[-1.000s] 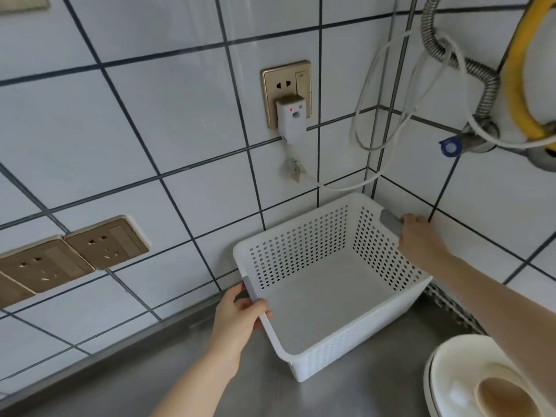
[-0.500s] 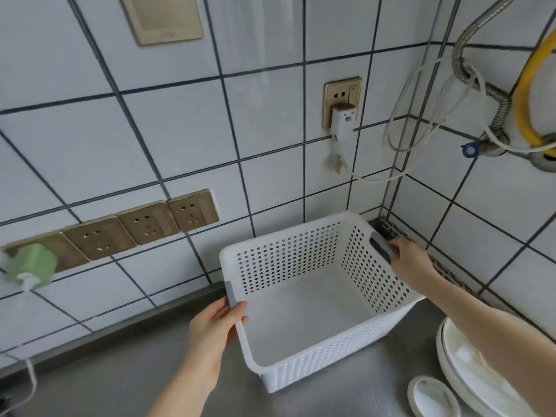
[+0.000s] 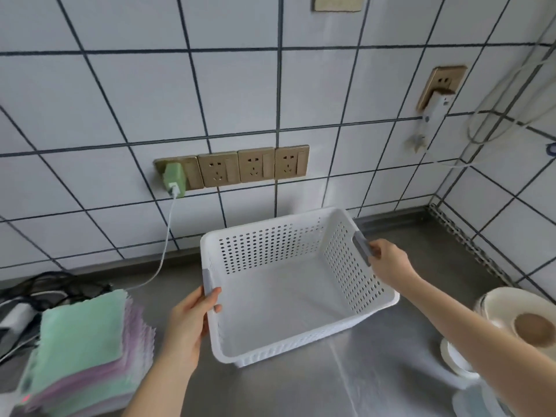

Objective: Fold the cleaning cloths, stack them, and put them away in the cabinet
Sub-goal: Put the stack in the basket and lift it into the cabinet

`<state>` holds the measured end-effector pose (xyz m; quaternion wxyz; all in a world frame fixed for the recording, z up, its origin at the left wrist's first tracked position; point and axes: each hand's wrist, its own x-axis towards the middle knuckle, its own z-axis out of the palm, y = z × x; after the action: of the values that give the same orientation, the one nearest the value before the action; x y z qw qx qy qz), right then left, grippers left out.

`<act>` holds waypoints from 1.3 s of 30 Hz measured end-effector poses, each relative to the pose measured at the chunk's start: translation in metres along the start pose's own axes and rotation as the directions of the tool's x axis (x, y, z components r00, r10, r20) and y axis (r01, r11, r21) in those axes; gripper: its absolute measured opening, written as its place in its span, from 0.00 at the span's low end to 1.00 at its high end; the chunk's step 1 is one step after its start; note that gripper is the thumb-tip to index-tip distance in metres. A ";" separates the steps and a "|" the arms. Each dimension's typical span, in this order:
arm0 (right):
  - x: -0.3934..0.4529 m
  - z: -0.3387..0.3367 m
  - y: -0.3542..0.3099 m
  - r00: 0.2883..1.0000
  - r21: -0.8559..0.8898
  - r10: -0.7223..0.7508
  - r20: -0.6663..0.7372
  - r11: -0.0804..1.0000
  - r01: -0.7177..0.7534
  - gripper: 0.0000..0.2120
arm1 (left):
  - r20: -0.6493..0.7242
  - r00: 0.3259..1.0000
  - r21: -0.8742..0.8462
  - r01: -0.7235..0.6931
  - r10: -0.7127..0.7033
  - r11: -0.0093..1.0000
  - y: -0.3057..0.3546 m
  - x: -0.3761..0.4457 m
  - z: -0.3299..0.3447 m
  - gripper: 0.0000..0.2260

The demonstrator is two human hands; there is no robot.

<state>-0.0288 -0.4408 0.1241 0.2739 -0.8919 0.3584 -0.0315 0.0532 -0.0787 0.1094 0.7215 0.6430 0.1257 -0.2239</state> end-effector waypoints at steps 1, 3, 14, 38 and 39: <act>-0.005 0.006 -0.008 1.000 0.006 0.001 0.010 1.000 -0.001 0.14 | -0.006 1.000 -0.002 0.003 -0.003 1.000 -0.001 0.001 -0.011 0.12; -0.013 0.015 -0.018 1.000 0.020 0.004 0.010 1.000 -0.005 0.14 | -0.009 1.000 0.000 0.007 -0.007 1.000 -0.003 0.003 -0.025 0.14; -0.034 0.038 -0.043 0.997 -0.118 0.057 -0.047 0.991 -0.063 0.14 | 0.004 1.000 0.078 -0.008 0.008 0.997 -0.006 0.015 -0.052 0.07; -0.187 0.289 -0.324 0.847 0.246 -0.255 0.466 0.957 0.153 0.22 | -0.449 0.827 0.472 -0.102 0.339 0.876 0.002 0.033 -0.264 0.10; -0.186 0.298 -0.326 0.852 0.230 -0.183 0.491 0.970 0.076 0.24 | -0.471 0.835 0.452 -0.051 0.286 0.891 -0.001 0.037 -0.266 0.11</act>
<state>0.1113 0.0131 0.0638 0.4449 -0.8582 0.2074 0.1501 0.1134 0.1774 0.0533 0.5206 0.8280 0.2080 0.0046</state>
